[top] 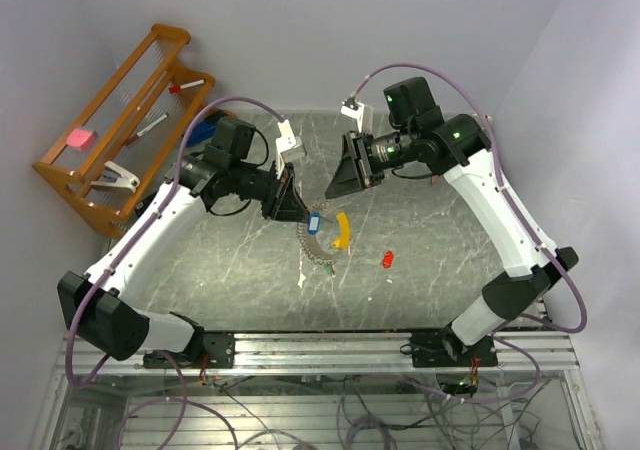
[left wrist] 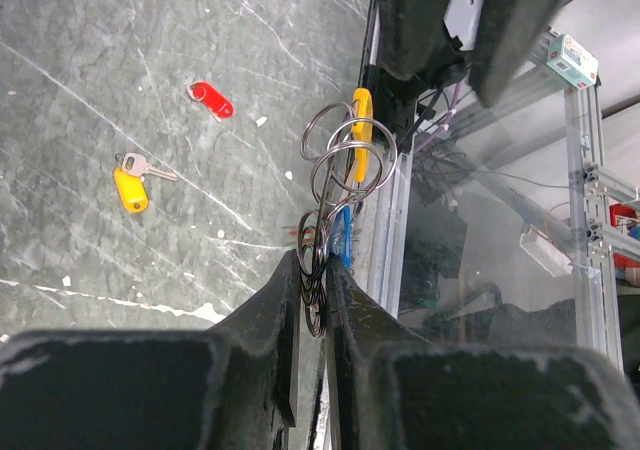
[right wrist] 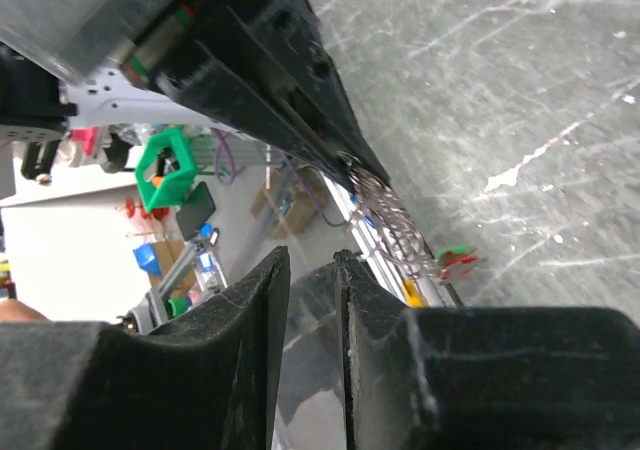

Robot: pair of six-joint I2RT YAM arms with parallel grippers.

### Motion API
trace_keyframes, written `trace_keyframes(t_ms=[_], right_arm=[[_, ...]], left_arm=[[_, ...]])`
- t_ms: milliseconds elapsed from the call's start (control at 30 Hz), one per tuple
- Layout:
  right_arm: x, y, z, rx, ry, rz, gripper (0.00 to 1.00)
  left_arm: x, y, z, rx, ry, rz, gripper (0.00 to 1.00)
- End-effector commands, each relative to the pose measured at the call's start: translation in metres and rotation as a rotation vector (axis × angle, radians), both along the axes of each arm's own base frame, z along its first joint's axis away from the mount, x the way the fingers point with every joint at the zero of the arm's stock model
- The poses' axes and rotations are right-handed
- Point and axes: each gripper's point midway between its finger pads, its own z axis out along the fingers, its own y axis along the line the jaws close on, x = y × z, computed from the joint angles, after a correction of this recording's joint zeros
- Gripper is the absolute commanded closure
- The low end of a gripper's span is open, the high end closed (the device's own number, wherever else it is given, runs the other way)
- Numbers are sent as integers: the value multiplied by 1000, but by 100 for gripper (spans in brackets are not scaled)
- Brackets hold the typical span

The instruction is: Put the keys on the keyring

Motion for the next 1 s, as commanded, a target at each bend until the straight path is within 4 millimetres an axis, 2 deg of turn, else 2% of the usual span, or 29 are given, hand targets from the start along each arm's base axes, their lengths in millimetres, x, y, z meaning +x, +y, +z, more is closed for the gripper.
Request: trace_keyframes(t_ms=[0,133,333,600,967], right_arm=[[2,-17,4,-29,-121,-56,75],[11,-24,14,-48,-203,-118,75],[4,-4,6,-16,-46,-94,83],[3,14,-7,-25,42,-113,82],[10,12,-13,-68,52,-152,79]], left_arm=[[5,-2,21,-46,-36,19,93],[5,-2,23,-46,-44,18,93],[13,0,23,-25,-70,47,93],[24,5,21,24,-108,106,93],[25,6,22,30,-117,115,93]])
